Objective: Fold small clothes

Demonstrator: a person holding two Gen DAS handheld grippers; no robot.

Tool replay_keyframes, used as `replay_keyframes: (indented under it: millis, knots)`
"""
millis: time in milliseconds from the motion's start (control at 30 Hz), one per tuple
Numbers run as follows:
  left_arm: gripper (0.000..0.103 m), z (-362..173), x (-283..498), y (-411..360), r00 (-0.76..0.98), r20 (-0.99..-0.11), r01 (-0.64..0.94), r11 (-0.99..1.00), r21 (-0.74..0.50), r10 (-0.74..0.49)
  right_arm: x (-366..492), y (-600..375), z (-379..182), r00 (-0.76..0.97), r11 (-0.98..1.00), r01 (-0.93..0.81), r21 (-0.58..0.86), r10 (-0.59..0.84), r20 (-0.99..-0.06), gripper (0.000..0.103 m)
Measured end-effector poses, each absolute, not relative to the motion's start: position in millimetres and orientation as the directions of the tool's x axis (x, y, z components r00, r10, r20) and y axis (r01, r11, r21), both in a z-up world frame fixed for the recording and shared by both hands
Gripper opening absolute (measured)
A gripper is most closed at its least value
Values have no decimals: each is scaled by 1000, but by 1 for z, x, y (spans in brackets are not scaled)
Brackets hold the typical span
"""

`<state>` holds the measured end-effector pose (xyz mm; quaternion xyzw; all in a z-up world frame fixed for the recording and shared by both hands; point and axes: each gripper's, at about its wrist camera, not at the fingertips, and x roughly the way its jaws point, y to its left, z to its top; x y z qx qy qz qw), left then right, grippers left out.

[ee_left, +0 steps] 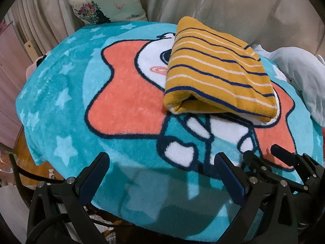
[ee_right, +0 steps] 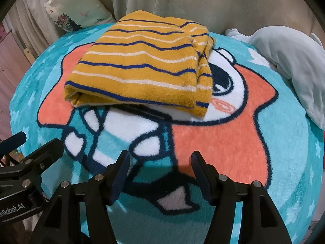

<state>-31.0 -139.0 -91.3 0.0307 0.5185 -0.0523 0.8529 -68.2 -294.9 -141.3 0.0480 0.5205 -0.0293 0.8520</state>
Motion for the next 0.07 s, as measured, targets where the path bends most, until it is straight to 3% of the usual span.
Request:
replay_keyframes:
  millis: [67]
  knots:
    - [103, -89, -34, -141, 461, -886, 125, 992, 8, -51, -70, -294, -142, 452, 994, 96, 53, 4, -892, 68]
